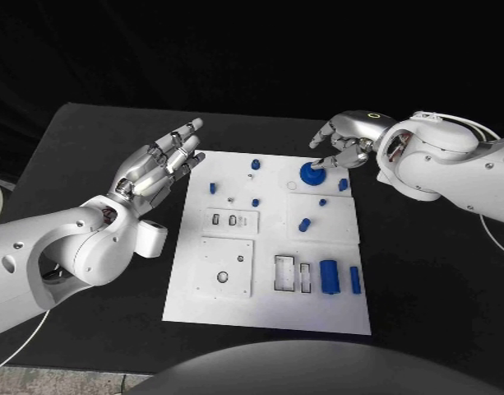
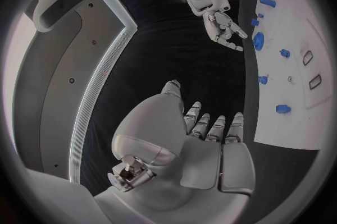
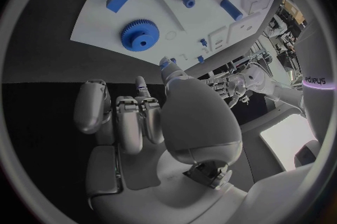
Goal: Assemble the parts on the task board
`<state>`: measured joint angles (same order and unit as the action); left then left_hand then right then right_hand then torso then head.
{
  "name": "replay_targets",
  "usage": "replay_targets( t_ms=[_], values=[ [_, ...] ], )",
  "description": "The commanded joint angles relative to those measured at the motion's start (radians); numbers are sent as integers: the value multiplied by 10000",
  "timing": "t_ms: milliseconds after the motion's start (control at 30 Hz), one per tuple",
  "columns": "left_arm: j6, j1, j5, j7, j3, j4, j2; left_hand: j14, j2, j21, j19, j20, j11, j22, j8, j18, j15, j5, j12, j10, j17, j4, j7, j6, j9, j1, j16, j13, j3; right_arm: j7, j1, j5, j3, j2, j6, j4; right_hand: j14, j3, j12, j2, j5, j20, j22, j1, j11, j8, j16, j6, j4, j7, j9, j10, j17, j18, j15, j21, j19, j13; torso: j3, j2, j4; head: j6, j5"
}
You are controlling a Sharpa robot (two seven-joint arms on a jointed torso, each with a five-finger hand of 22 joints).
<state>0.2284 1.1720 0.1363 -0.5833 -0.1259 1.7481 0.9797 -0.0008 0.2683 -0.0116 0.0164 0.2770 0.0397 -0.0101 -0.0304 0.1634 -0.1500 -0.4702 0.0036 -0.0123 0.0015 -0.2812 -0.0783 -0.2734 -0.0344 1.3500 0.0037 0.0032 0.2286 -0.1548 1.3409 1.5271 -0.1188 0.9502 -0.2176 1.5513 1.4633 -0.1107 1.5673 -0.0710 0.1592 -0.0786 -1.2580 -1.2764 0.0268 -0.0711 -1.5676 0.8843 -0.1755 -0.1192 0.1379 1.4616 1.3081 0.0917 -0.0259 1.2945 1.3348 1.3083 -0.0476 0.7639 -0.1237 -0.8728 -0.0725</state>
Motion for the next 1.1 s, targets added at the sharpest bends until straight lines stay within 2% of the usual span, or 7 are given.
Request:
replay_targets(
  t_ms=[33, 433, 1100],
  values=[
    [-202, 7, -22, -40, 4, 0, -36, 8, -14, -36, 8, 61, 65, -6, -54, 159, -48, -60, 5, -27, -15, 2, -43, -35, -9, 112, -37, 10, -59, -352, -79, 371, -1, -22, 162, -52, 1075, 73, 35, 19, 79, 4, -97, 62, -26, 18, -32, -11, -11, 93, -16, 1092, 2627, -99, -75, 81, 70, 2625, -3, -9, -10, 2, -27],
    [-236, 4, -22, -10, 2, -41, -33, 8, -14, -41, 14, 69, 71, -9, -53, 161, -63, -76, 4, -25, -15, 8, -47, -36, -9, 128, -37, 10, -67, -270, -314, 547, -2, -210, 214, -312, 1065, 56, 35, 64, 619, 18, -169, -98, -36, -18, -17, 67, 102, 94, -6, 1092, 2606, -81, -89, 95, -6, 2625, -8, -19, -12, 2, -5],
    [-375, 1, -22, 118, -2, -106, -63, 8, -10, -61, 37, 88, 87, -22, -47, 165, -93, -90, 5, -25, -15, 14, -61, -17, -5, 151, -37, 10, -81, -268, -616, 932, -3, -330, 430, -517, 1014, 30, 35, 17, 788, 39, -144, -301, -78, -202, 59, 457, 288, 153, 173, 1092, 2508, -48, -121, -1, -135, 2625, -7, -10, -8, 2, 13]
  ],
)
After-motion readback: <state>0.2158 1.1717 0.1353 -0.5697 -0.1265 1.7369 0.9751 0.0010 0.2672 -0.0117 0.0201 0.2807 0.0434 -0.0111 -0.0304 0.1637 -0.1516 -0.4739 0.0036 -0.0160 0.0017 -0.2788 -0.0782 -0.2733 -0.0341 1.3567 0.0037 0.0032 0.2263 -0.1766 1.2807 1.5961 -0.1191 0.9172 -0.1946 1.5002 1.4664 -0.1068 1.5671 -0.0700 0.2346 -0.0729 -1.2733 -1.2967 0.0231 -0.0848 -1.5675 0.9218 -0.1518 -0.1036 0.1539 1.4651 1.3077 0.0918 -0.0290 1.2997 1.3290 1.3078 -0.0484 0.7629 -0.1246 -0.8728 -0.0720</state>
